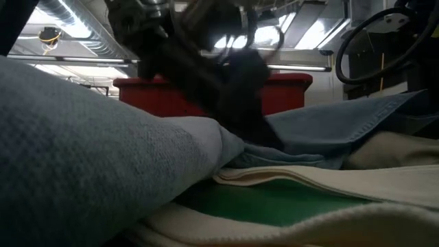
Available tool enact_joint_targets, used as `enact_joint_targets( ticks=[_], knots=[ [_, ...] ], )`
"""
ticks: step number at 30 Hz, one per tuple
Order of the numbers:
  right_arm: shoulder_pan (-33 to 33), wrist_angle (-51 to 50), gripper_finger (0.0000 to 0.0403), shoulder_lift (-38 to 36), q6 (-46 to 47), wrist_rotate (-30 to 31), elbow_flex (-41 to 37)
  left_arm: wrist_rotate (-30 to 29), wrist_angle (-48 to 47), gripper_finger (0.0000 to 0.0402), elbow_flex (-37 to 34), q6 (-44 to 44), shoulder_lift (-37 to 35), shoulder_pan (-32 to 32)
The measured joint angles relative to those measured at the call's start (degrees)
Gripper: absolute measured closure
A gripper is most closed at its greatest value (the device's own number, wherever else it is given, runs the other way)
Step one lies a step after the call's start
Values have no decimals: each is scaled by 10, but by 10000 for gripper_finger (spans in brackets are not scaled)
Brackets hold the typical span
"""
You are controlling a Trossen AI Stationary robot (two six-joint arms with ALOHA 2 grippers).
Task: Fold Laundry from Bin
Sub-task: Fold the light blue pants
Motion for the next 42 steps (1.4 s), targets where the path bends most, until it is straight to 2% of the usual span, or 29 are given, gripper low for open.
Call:
enact_joint_targets(
  ticks=[3,12,19,26,29,33,37,42],
  knots=[
    [0,0,377,0,0,-5,0,0,-4,385,0,0,-34,0],
    [0,3,377,0,-59,-61,1,0,-146,380,2,1,-143,11],
    [0,8,377,0,-152,-84,1,36,-189,379,3,1,-138,1],
    [0,1,374,0,-149,-74,1,14,-180,379,2,2,-138,-3],
    [0,-3,351,0,-138,-82,1,14,-180,379,1,2,-139,3],
    [0,-7,289,0,-103,-89,0,17,-182,379,0,2,-139,7],
    [0,-4,236,0,-94,-99,0,54,-187,379,0,1,-139,2],
    [0,-1,208,-1,-94,-163,0,56,-198,379,0,2,-138,-9]
  ],
)
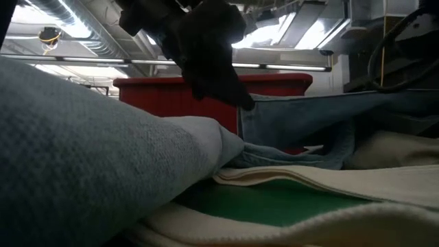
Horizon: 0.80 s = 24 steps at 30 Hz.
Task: Fold Laundry from Bin
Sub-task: Fold the light blue pants
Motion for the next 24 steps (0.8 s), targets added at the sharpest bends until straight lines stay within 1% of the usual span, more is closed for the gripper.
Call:
enact_joint_targets(
  ticks=[5,10,14,16,19,22,24],
  knots=[
    [5,1,206,-16,28,-59,0,-29,1,379,0,0,0,0],
    [33,17,205,-35,77,-78,0,-33,2,379,0,0,0,12],
    [68,77,205,-36,109,-81,0,-33,3,379,0,0,0,20],
    [84,112,205,-36,116,-62,0,-33,3,379,0,0,0,22],
    [104,147,205,-36,142,5,0,-33,3,379,0,0,0,22],
    [113,133,205,-36,171,85,0,-33,3,379,0,0,0,22],
    [111,130,205,-36,185,127,0,-33,3,378,0,0,0,22]
  ],
)
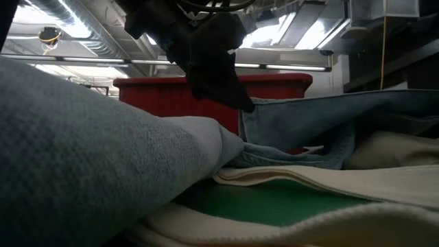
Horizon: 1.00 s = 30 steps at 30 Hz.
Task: Fold Laundry from Bin
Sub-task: Fold the light blue pants
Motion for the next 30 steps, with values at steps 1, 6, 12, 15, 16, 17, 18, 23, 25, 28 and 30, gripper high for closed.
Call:
enact_joint_targets(
  ticks=[1,6,12,15,16,17,18,23,25,28,30],
  knots=[
    [-4,1,205,0,0,16,0,0,0,378,0,0,0,0],
    [-38,3,205,0,-15,38,-2,0,0,378,0,0,0,0],
    [-82,1,205,0,-50,22,-40,0,0,378,0,0,0,0],
    [-97,1,205,0,-47,36,-48,0,0,378,0,0,0,0],
    [-98,1,205,0,-47,46,-48,0,0,378,0,0,0,0],
    [-98,2,205,0,-47,57,-48,0,0,378,0,0,0,0],
    [-97,2,205,0,-47,68,-48,0,0,378,0,0,0,0],
    [-96,-7,208,0,-47,96,-47,0,0,378,0,0,0,0],
    [-96,-16,220,0,-47,102,-48,0,0,378,0,0,0,0],
    [-96,-24,255,0,-47,104,-58,0,1,378,0,0,0,0],
    [-96,-24,287,0,-46,94,-68,0,1,378,0,0,0,0]
  ],
)
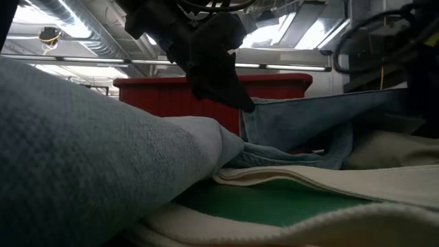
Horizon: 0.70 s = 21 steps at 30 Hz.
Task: Fold Laundry from Bin
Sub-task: Fold the light blue pants
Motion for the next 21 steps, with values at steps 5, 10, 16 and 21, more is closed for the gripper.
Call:
enact_joint_targets(
  ticks=[5,10,16,21],
  knots=[
    [0,-1,384,0,0,-21,-12,-1,0,378,0,0,0,0],
    [0,-2,369,0,0,-21,-13,-1,0,378,0,0,0,0],
    [0,-8,351,0,0,-36,-13,-1,0,378,0,0,0,0],
    [0,-9,364,0,0,-62,-13,-19,0,378,1,5,0,0]
  ],
)
